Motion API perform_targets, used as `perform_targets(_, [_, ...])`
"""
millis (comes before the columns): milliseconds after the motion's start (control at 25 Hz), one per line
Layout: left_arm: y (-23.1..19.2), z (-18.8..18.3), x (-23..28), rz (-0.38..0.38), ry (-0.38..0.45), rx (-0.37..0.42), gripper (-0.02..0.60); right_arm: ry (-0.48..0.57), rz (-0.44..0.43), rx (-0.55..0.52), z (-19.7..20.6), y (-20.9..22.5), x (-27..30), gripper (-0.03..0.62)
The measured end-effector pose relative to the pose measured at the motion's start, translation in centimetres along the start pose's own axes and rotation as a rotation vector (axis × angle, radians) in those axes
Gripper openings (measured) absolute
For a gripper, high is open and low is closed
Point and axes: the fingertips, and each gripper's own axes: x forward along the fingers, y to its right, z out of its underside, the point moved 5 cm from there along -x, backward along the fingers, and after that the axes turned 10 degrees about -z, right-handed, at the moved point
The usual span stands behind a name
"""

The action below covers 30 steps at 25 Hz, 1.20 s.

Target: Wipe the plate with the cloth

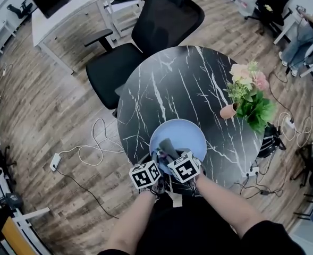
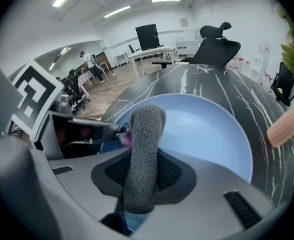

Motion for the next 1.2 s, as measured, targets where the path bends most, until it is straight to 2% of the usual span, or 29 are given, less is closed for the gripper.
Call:
perform_targets(160, [0.0, 0.0, 0.0, -0.002, 0.002, -0.004, 0.037, -0.061, -0.048, -0.051, 1.7, -2.3, 0.7, 0.114])
perform_targets(320, [0.0, -0.1, 0.0, 0.003, 0.001, -0.005, 0.035, -0.150, -0.029, -0.178, 3.4, -2.3, -0.3, 0.114])
perform_targets(440, [0.0, -0.2, 0.0, 0.007, 0.000, 0.000, 0.035, -0.205, 0.013, -0.277, 4.7, -1.1, -1.2, 0.113])
perform_targets(600, [-0.1, -0.1, 0.0, 0.009, -0.005, 0.003, 0.035, -0.255, 0.068, -0.342, 5.6, 0.8, -2.3, 0.113])
perform_targets(840, [0.0, -0.4, -0.1, 0.015, 0.000, 0.021, 0.035, -0.306, 0.230, -0.505, 5.1, 4.4, -3.6, 0.114])
perform_targets(1000, [0.0, -0.3, -0.1, 0.022, -0.006, 0.028, 0.035, -0.334, 0.308, -0.619, 4.5, 5.8, -3.6, 0.114])
perform_targets(1200, [0.0, -0.3, 0.0, 0.025, -0.009, 0.045, 0.037, -0.324, 0.393, -0.645, 2.8, 8.2, -3.7, 0.114])
